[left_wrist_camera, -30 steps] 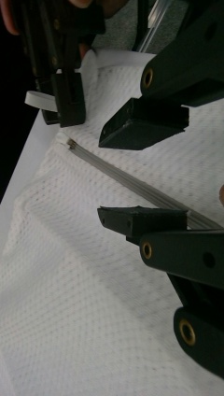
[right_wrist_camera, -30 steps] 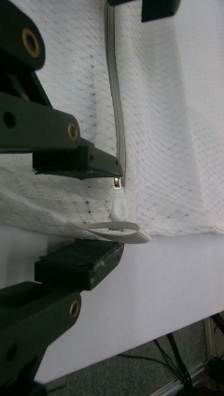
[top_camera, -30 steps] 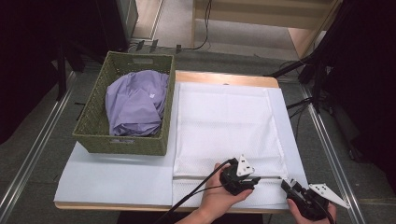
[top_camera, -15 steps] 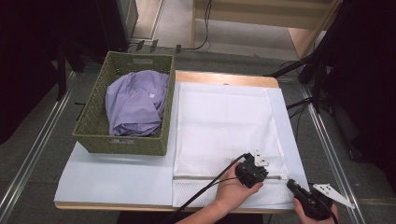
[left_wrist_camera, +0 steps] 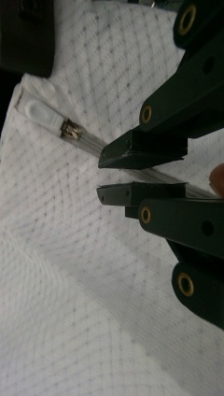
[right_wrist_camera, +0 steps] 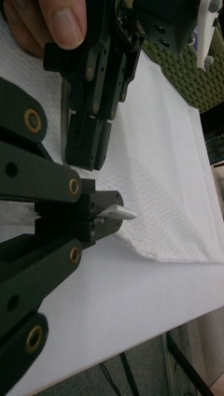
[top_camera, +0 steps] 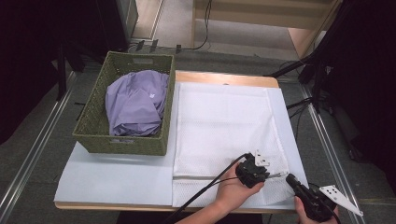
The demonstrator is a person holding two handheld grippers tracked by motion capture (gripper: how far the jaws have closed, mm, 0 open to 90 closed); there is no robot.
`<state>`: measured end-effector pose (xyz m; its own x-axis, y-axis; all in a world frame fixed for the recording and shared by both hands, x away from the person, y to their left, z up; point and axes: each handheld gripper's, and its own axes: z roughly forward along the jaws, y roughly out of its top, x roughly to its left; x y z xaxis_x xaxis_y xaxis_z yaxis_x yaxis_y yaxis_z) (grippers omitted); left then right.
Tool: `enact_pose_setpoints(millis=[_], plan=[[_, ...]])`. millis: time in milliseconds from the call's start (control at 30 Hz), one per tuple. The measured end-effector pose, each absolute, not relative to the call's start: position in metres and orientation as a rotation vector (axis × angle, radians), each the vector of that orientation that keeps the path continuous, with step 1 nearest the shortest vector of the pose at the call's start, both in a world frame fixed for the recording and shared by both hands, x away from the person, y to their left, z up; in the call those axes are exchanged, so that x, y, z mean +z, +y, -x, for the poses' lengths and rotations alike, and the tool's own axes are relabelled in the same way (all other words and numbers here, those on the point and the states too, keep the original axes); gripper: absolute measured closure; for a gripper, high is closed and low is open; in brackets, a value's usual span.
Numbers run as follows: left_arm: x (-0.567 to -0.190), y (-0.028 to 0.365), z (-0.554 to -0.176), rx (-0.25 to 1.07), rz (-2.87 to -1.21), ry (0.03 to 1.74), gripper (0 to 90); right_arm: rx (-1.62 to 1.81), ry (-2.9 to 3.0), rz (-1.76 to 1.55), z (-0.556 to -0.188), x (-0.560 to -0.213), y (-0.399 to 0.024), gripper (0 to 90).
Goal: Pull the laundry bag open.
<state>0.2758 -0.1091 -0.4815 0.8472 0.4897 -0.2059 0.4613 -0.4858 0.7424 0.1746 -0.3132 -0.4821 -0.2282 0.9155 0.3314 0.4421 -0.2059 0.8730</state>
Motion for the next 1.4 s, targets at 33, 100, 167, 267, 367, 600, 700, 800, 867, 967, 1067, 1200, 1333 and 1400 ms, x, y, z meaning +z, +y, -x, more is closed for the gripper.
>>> enact_pose_setpoints(millis=[33,100,167,267,367,600,700,800,867,967,1067,1200,1333,1400], plan=[[-0.480,-0.110,-0.275,0.040,-2.157,0.680,81.3,1.428,1.618,-1.591,-0.175,-0.482,-0.313,90.0],[-0.477,-0.112,-0.273,0.030,-2.152,0.671,81.2,1.440,1.615,-1.583,-0.174,-0.481,-0.312,90.0],[-0.474,-0.117,-0.270,0.010,-2.150,0.642,80.8,1.453,1.612,-1.573,-0.174,-0.480,-0.311,90.0],[-0.472,-0.120,-0.268,0.005,-2.156,0.621,79.6,1.461,1.615,-1.554,-0.174,-0.479,-0.310,90.0],[-0.473,-0.122,-0.268,-0.008,-2.174,0.613,77.9,1.478,1.622,-1.532,-0.173,-0.478,-0.309,90.0],[-0.476,-0.117,-0.272,-0.053,-2.192,0.611,73.5,1.512,1.646,-1.480,-0.172,-0.475,-0.305,90.0],[-0.477,-0.116,-0.272,-0.053,-2.200,0.598,74.1,1.516,1.650,-1.474,-0.173,-0.476,-0.304,90.0],[-0.477,-0.116,-0.273,-0.057,-2.203,0.601,76.6,1.520,1.656,-1.470,-0.173,-0.475,-0.304,90.0],[-0.477,-0.115,-0.273,-0.071,-2.188,0.608,78.2,1.525,1.658,-1.478,-0.172,-0.475,-0.303,90.0],[-0.474,-0.114,-0.275,-0.117,-2.161,0.607,81.2,1.522,1.657,-1.468,-0.172,-0.475,-0.304,90.0],[-0.472,-0.112,-0.277,-0.167,-2.128,0.615,82.0,1.520,1.650,-1.476,-0.171,-0.475,-0.306,90.0],[-0.471,-0.110,-0.279,-0.206,-2.107,0.629,82.1,1.511,1.647,-1.477,-0.171,-0.475,-0.307,90.0],[-0.470,-0.108,-0.283,-0.243,-2.088,0.637,81.3,1.504,1.661,-1.468,-0.171,-0.475,-0.306,90.0],[-0.472,-0.108,-0.284,-0.257,-2.098,0.649,81.3,1.509,1.658,-1.464,-0.171,-0.475,-0.305,90.0]])
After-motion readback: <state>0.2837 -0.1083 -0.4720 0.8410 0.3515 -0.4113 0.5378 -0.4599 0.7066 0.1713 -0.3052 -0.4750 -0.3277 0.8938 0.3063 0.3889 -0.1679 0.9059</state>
